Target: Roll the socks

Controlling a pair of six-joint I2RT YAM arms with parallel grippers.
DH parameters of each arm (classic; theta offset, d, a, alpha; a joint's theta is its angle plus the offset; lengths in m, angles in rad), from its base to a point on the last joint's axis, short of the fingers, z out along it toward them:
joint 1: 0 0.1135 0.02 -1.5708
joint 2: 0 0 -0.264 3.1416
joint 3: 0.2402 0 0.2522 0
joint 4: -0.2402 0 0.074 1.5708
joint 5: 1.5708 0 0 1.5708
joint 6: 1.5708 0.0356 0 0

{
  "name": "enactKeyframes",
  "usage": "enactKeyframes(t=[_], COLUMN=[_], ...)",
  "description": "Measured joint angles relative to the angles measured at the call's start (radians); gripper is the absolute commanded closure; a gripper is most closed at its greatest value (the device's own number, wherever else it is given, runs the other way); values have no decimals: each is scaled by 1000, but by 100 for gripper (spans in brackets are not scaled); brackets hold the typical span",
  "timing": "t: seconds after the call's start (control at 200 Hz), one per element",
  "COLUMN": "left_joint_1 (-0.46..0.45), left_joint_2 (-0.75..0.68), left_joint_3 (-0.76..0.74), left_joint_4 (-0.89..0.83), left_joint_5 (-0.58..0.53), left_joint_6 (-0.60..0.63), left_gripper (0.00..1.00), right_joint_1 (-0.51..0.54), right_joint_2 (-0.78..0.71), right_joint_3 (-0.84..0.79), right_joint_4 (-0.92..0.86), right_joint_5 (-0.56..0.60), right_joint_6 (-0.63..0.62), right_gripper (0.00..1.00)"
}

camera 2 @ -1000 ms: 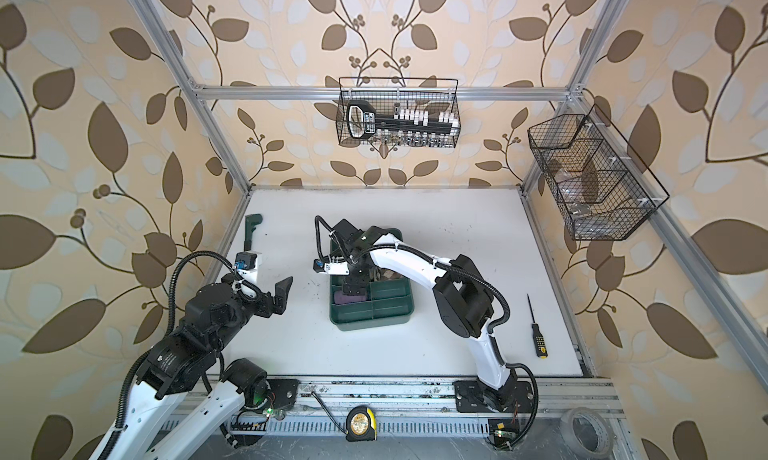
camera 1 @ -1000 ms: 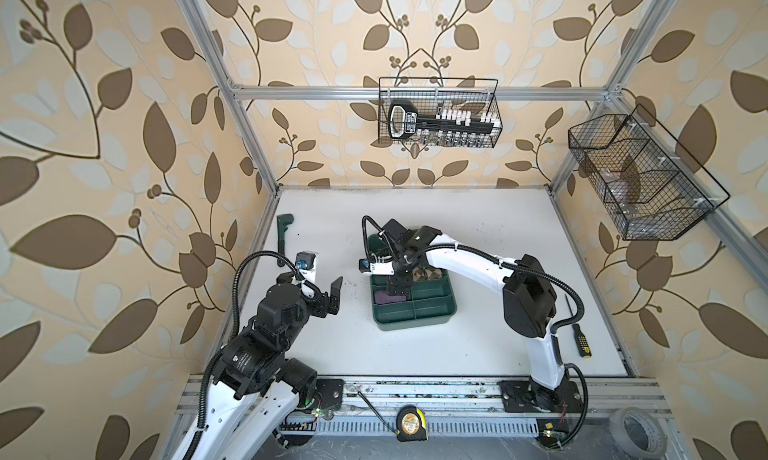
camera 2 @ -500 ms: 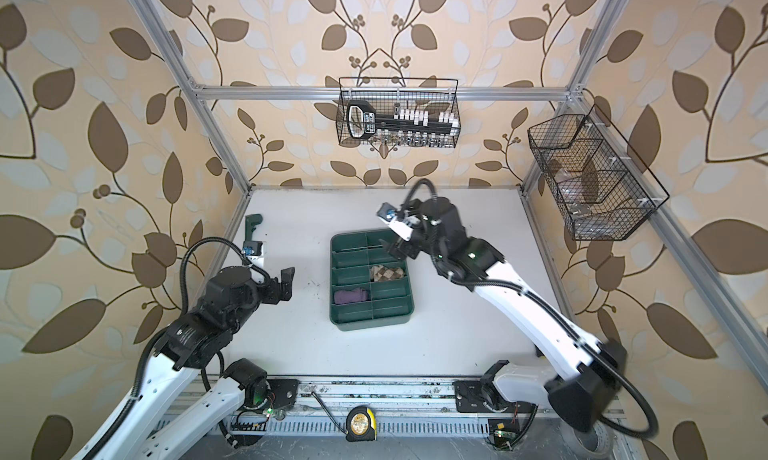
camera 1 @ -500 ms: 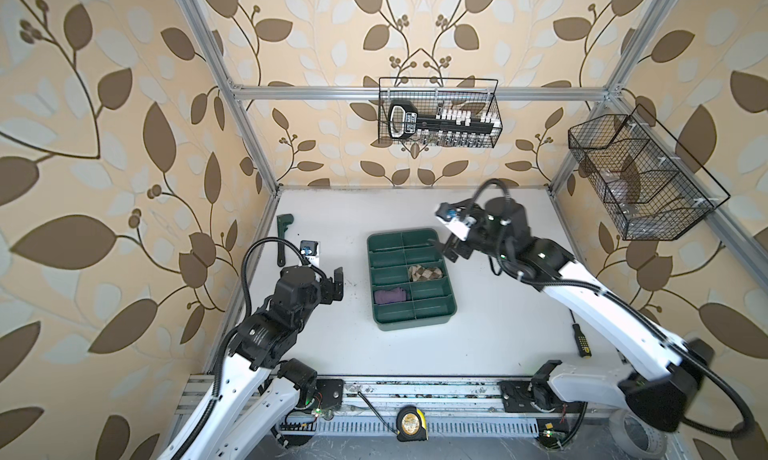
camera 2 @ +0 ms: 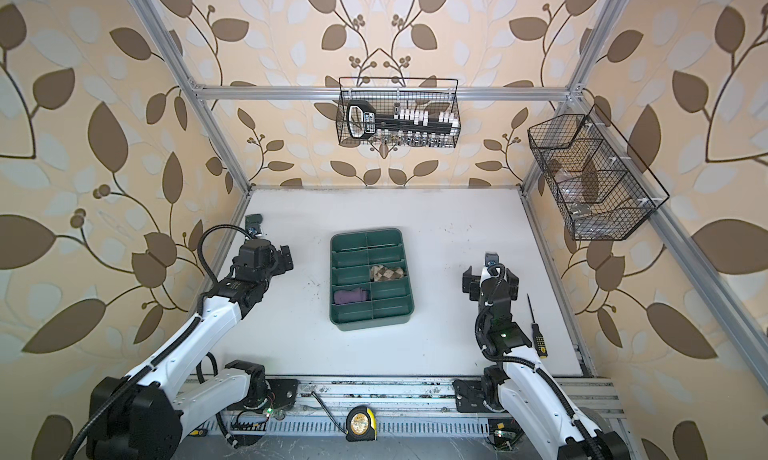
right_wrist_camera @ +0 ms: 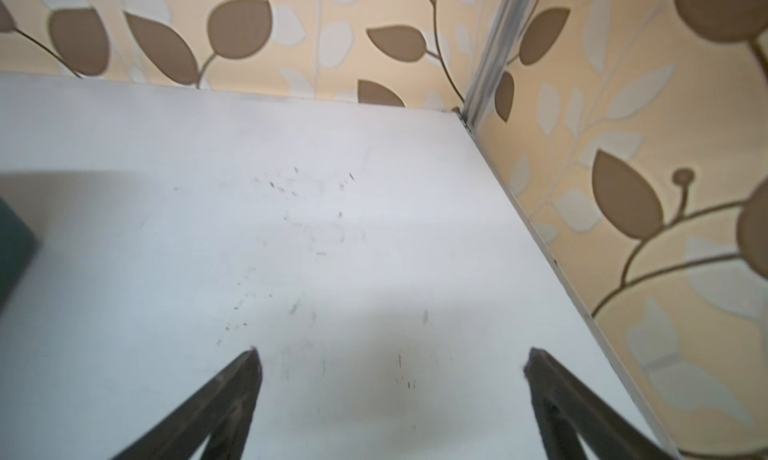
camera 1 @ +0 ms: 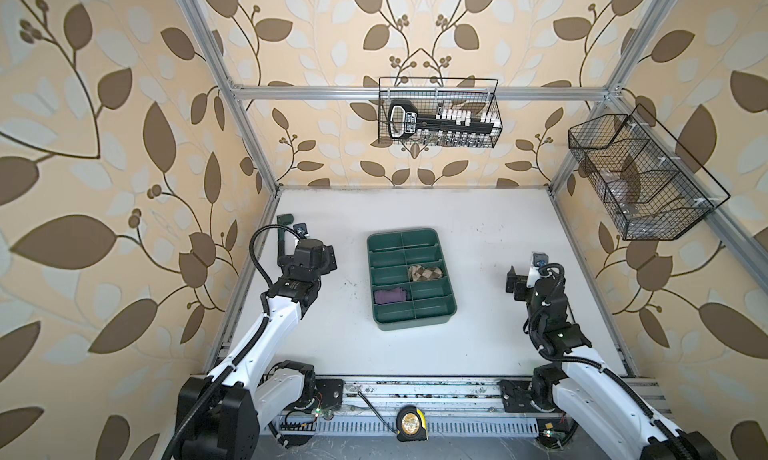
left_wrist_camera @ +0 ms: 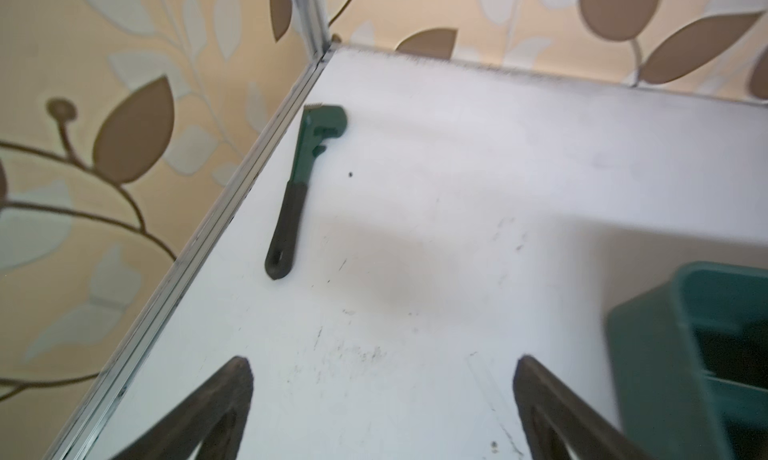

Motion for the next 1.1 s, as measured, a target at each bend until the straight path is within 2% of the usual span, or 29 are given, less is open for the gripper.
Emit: enactKeyframes(t=[0.175, 0.375, 0.55, 0.645, 0.71, 0.815, 1.105], left_joint_1=[84, 163, 175, 153, 146, 146, 146], left_joint_2=[158, 335, 407, 419, 420, 420, 420], left_joint_3=[-100, -127, -163, -207, -220, -221, -221], left_joint_4=[201, 405, 638, 698, 718, 750, 784], left_joint_5=[27, 123, 254, 306, 326, 339, 350], left_joint_6=[-2, 16, 86, 116, 131, 141, 157], left_gripper=[1, 1, 1, 1, 1, 1, 1], right_joint_1=[-3, -23, -56, -128, -179, -203, -176], right_joint_2=[87, 274, 458, 555, 592, 602, 599], right_joint_3=[-79, -108, -60, -56, -44, -36, -18], right_joint_4=[184, 475, 605, 703, 702, 717, 715], right_joint_5=[27, -57, -199, -319, -406, -489, -478], right_joint_6=[23, 18, -35, -34, -34, -29, -21], right_gripper=[0, 0, 0, 0, 0, 0, 0])
